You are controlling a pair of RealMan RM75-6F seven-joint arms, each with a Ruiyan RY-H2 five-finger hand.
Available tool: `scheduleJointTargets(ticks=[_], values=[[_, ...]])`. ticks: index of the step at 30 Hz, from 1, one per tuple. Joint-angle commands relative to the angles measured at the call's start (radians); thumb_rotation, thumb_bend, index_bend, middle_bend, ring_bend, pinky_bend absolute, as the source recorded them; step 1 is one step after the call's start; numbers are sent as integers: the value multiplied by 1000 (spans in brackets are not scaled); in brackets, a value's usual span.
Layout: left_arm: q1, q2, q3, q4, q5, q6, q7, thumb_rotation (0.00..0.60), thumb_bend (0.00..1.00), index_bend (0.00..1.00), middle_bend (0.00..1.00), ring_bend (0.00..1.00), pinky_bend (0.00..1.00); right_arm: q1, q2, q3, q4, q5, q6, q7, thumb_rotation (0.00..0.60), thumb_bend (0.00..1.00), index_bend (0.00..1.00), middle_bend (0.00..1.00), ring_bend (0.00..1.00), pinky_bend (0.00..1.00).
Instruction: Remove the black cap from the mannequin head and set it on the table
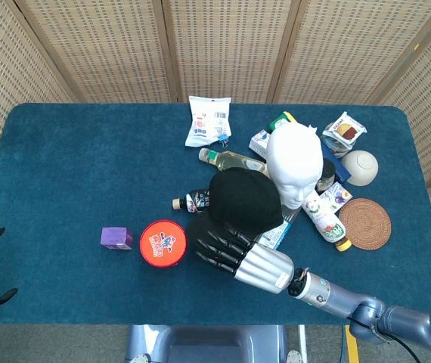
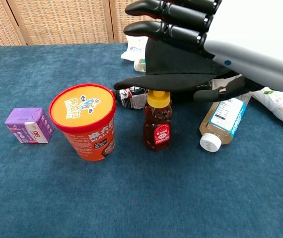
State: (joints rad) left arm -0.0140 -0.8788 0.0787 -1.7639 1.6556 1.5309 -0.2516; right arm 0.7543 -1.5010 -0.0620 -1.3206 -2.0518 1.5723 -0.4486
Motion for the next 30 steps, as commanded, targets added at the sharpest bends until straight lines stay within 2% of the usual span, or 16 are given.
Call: scheduleJointTargets(ticks=[1, 6, 9, 14, 18, 21, 25, 27, 30], values=[[0, 1, 0, 0, -1, -1, -1, 600, 119, 0, 0, 0, 128, -5, 28, -12, -16, -19, -2, 35, 600, 0, 0, 31, 32, 195], [0, 3, 0, 1, -2, 1, -9, 600, 120, 0, 0, 0, 128, -26, 78, -52, 6, -63, 30, 114, 600, 0, 0, 31, 32, 183], [2, 5, 0, 2, -1, 4, -16, 600, 120, 0, 0, 0, 128, -58, 111, -75, 44, -93, 87, 153, 600, 0, 0, 31, 32, 183], [5, 8, 0, 5, -1, 11, -27, 600, 119, 0, 0, 0, 128, -126, 169, -71, 77, -69, 190, 203, 600, 0, 0, 32, 35, 183], [7, 8, 1, 7, -1, 14, -29, 600, 120, 0, 0, 0, 128, -190, 226, -33, 74, 34, 246, 261, 600, 0, 2, 36, 42, 184], [9, 7, 3, 7, 3, 15, -27, 600, 120, 0, 0, 0, 128, -229, 255, -12, 74, 111, 245, 292, 600, 0, 4, 37, 43, 183], [17, 3, 8, 13, 10, 25, -21, 600, 120, 0, 0, 0, 128, -301, 288, 9, 52, 265, 195, 329, 600, 0, 5, 33, 41, 173], [21, 2, 11, 16, 9, 25, -14, 600, 119, 0, 0, 0, 128, -356, 293, 22, 13, 375, 152, 317, 600, 0, 3, 27, 39, 169], [26, 2, 13, 19, 9, 29, -13, 600, 119, 0, 0, 0, 128, -400, 299, 27, -33, 451, 116, 307, 600, 0, 0, 19, 30, 143]])
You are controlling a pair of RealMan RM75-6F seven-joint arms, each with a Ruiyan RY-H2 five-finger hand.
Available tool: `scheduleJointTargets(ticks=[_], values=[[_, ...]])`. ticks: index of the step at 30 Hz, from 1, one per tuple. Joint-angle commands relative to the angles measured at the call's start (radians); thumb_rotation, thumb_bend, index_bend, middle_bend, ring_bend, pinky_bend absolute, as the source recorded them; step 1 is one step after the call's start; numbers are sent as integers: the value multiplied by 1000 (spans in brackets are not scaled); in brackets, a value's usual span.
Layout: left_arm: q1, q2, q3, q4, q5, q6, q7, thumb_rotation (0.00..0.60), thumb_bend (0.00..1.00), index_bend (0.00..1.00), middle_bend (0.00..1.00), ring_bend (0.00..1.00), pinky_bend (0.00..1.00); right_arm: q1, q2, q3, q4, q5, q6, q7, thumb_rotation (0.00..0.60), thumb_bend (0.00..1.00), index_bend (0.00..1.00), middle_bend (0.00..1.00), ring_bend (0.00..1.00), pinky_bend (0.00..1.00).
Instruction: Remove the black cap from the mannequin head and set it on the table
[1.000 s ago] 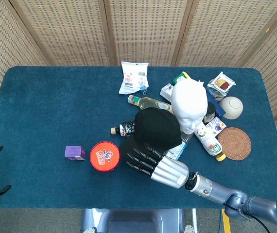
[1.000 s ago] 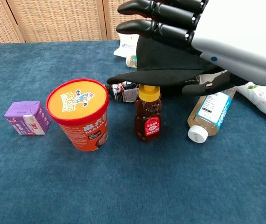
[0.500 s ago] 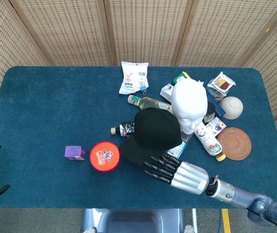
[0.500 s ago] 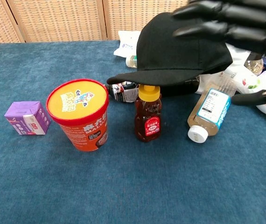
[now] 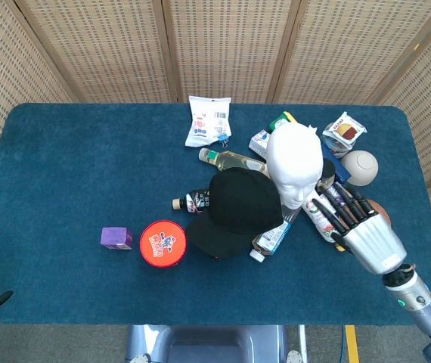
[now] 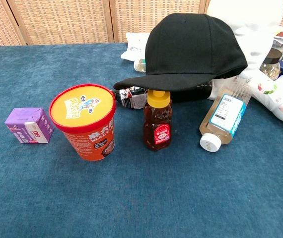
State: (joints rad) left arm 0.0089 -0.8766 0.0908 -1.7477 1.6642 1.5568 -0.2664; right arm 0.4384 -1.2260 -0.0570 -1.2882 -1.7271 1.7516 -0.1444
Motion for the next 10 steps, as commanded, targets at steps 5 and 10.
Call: scheduleJointTargets(ticks=[5, 10], values=[[19, -25, -5, 32, -6, 27, 53, 600, 120, 0, 0, 0, 121, -152, 50, 6, -129, 201, -119, 49, 600, 0, 0, 0, 1, 82], [25, -47, -7, 49, 5, 42, 85, 600, 113, 0, 0, 0, 108, -189, 62, -13, -192, 218, -155, 72, 600, 0, 0, 0, 0, 75]])
